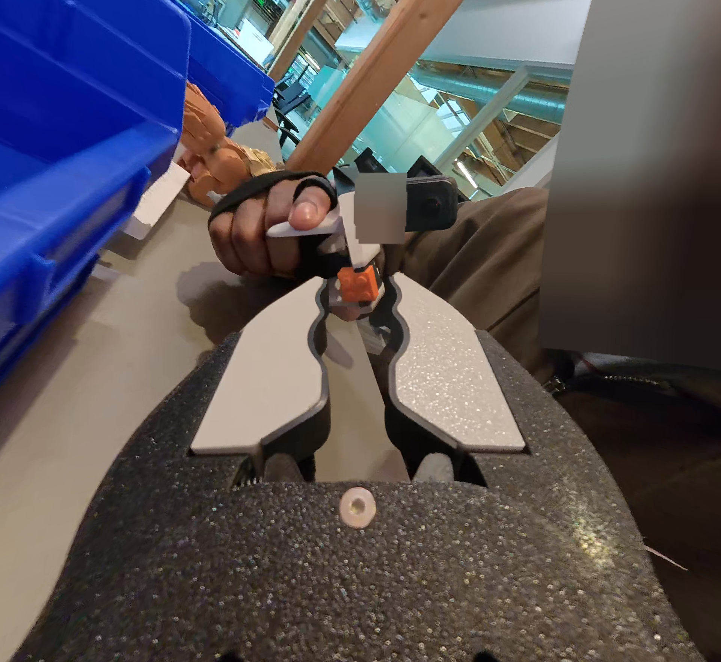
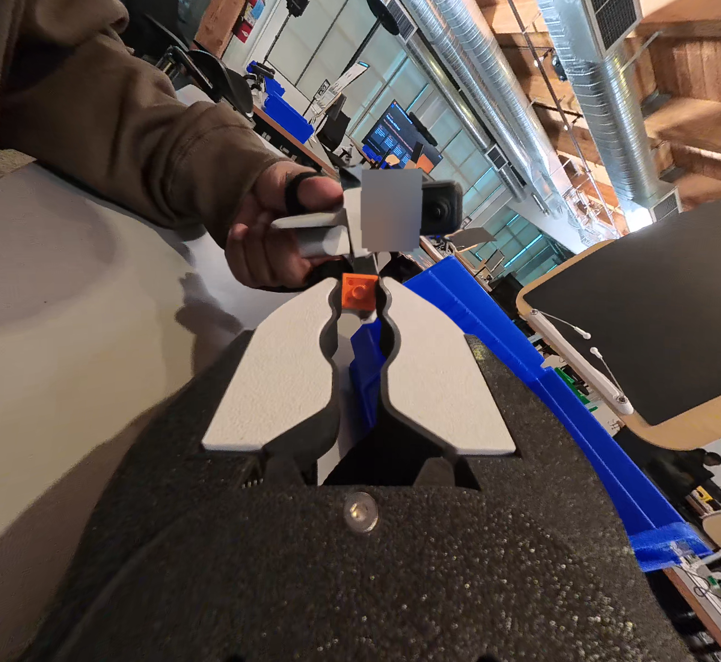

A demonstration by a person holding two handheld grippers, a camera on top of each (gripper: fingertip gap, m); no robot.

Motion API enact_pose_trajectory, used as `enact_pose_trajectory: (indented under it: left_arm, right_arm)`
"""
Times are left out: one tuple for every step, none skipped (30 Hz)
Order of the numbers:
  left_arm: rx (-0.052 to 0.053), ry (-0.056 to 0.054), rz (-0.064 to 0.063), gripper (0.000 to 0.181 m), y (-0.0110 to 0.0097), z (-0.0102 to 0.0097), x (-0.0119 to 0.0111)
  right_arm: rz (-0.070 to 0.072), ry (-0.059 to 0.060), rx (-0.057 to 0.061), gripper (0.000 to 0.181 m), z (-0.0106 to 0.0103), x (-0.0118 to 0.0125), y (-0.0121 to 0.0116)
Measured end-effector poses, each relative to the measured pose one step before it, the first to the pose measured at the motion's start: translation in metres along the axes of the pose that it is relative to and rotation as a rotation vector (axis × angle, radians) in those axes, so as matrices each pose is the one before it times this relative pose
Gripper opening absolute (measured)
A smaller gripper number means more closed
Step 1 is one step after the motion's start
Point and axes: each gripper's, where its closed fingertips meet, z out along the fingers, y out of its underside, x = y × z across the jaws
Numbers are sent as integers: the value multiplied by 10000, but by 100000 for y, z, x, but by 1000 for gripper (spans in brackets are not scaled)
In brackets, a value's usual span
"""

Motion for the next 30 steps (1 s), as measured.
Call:
enact_pose_trajectory:
  left_arm:
    - [26, 153, -128, 27, 34, 44, 108]
    - [27, 150, -116, 24, 32, 33, 98]
    - [-1, 96, -104, 22, 81, 14, 17]
    - [-2, 105, -84, 20, 66, 14, 28]
    - [34, 133, -89, 17, 22, 10, 77]
    - [55, 179, -95, 15, -8, 35, 150]
    - [63, 132, -78, 15, -30, 18, 85]
    - [41, 97, -57, 14, 9, 24, 46]
    - [46, 75, -64, 14, 4, 6, 0]
    - [47, 39, -45, 14, -3, 4, -37]
    - [35, 44, -36, 14, 20, 4, -19]
    - [20, 59, -45, 14, 23, 20, 27]
    - [3, 35, -41, 14, 10, 6, 2]
    - [-14, 0, -14, 14, 3, -9, -5]
    - [-4, -35, 5, 16, -3, -7, -55]
    - [7, -35, 2, 17, 3, 16, -52]
    - [13, -4, -3, 18, -4, 20, -9]
    - [5, 14, -3, 18, 12, 27, 16]
    - [17, 27, -2, 19, -10, 23, 31]
    - [19, 27, -7, 19, -6, 23, 27]
    - [6, 15, -6, 19, -2, 17, 26]
    - [8, 31, -8, 18, -12, 21, 54]
    - [21, 51, -16, 16, -20, 19, 83]
    - [12, 19, -12, 16, -17, 18, 30]
    - [19, 21, -3, 16, -18, 12, 22]
    - [24, 30, 4, 16, -11, 17, 28]
    - [25, 32, 2, 16, -5, 15, 23]
    - [32, 31, 4, 16, -15, 20, 22]
    - [27, 27, 1, 16, -7, 16, 19]
    - [12, 19, -4, 16, -10, 15, 16]
  right_arm:
    - [1, 27, 50, 17, -48, 55, -94]
    - [-4, 16, 45, 17, -39, 48, -83]
    - [5, 18, 46, 17, -29, 36, -79]
    - [-8, 15, 32, 17, -14, 18, -64]
    - [-25, 3, 22, 17, -9, -11, -59]
    - [-24, -29, 14, 17, 5, -64, -30]
    - [-9, -19, 27, 17, 6, -53, -53]
    - [4, -4, 38, 17, -10, -15, -72]
    - [-1, -7, 10, 17, -5, -7, -26]
    - [-13, -3, -16, 17, -3, -5, 27]
    - [-10, -4, -14, 17, -1, -7, 24]
    - [-2, -10, 13, 17, -17, -27, -19]
    - [3, -2, 9, 17, 4, -11, -19]
    - [2, 5, -4, 17, -5, 4, -9]
    - [5, 3, 0, 17, 8, -9, 7]
    - [11, 0, 14, 17, 1, 2, -24]
    - [-1, 4, 15, 17, -2, 2, -24]
    - [-3, -2, 12, 17, 6, -7, -22]
    - [7, 4, 23, 17, -8, -2, -48]
    - [10, 9, 21, 17, 4, 7, -40]
    - [6, 3, 15, 17, -8, 12, -24]
    - [9, 0, 10, 17, 0, 3, -5]
    - [7, 8, -2, 17, 11, 10, 8]
    - [-1, 12, 18, 17, -9, 14, -28]
    - [17, 5, 17, 17, -14, 15, -34]
    - [20, 2, 21, 17, 0, 14, -33]
    - [16, -2, 19, 17, -14, 1, -29]
    - [19, 0, 20, 17, -1, 6, -25]
    - [17, 4, 17, 17, -3, 13, -20]
    - [5, 0, 15, 17, -1, -2, -32]
